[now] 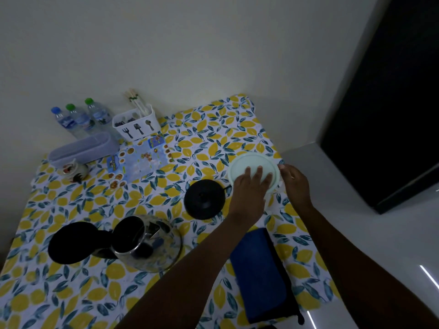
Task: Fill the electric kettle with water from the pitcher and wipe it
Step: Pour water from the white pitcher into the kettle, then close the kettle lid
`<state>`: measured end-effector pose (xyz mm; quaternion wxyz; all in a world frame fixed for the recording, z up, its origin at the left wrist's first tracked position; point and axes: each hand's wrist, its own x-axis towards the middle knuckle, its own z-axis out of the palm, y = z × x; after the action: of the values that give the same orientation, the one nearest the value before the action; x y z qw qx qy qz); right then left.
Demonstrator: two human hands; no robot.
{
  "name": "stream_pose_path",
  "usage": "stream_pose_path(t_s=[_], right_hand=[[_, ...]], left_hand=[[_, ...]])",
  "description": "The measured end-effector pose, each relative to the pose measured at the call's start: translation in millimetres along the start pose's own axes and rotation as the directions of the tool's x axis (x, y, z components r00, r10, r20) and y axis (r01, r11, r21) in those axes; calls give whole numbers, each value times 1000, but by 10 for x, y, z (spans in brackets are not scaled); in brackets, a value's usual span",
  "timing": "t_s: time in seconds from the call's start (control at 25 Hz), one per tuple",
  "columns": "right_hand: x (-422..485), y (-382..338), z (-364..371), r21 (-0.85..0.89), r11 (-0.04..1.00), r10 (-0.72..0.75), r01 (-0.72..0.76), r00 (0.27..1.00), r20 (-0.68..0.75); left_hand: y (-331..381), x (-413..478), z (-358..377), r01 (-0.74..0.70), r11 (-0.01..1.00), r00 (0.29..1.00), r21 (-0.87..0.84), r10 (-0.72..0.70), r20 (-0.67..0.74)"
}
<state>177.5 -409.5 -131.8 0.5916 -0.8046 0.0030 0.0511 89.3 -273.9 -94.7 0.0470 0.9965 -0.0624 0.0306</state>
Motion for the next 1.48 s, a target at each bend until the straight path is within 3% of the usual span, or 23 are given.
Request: stream_pose_path(t_s=[0.08, 0.16, 0.28, 0.4, 0.52, 0.76, 0.84, 0.96, 1.04, 1.12, 1.2, 1.28, 1.4, 1.48], right_hand=[[-185, 25, 3, -3, 995, -98, 98, 995, -25], [-368, 78, -15, -141, 963, -236, 230, 972, -21], [-628, 84, 5, -346, 851, -412, 396, 911, 29], [-951, -46, 214, -522, 659, -550, 542, 820, 158], [-1289, -214, 621, -528, 553, -587, 644, 751, 301], [-1913, -437, 1593, -407, 564, -504, 718, 690, 520], [-2097, -512, 1873, -402, 548, -456, 734, 665, 592], [-2257, -575, 2167, -409, 604, -364, 684, 693, 622], [-2331, -586, 2277, -418, 678, -294, 605, 744, 601], [-2347, -597, 2303, -392, 746, -270, 538, 783, 561], [-2341, -616, 2289, -377, 765, -279, 523, 795, 538], [-2318, -628, 2249, -369, 751, -301, 547, 782, 546], [-2285, -590, 2183, -327, 737, -341, 592, 742, 577], [-2265, -561, 2143, -323, 728, -343, 605, 729, 593]], left_hand=[[-110, -88, 4, -57, 996, 998, -67, 54, -44], [-248, -264, 23, -83, 988, 993, -128, 71, -92], [-444, -654, -2, -60, 981, 989, -187, 33, -143], [-663, -1122, -118, 0, 973, 982, -233, -44, -183], [-955, -1603, -278, 90, 963, 954, -252, -156, -255], [-1655, -2481, -592, 269, 943, 903, -197, -318, -288], [-1859, -2781, -716, 374, 914, 838, -157, -405, -364], [-2039, -3117, -793, 582, 772, 641, -256, -629, -440], [-2088, -3227, -804, 599, 598, 524, -533, -796, -303], [-2078, -3220, -843, 538, 416, 473, -733, -869, -146], [-2047, -3189, -894, 457, 519, 540, -722, -807, -238], [-2002, -3111, -910, 343, 698, 693, -628, -639, -333], [-1973, -2917, -766, 275, 877, 908, -394, -372, -193], [-1976, -2839, -611, 286, 925, 944, -251, -317, -93]])
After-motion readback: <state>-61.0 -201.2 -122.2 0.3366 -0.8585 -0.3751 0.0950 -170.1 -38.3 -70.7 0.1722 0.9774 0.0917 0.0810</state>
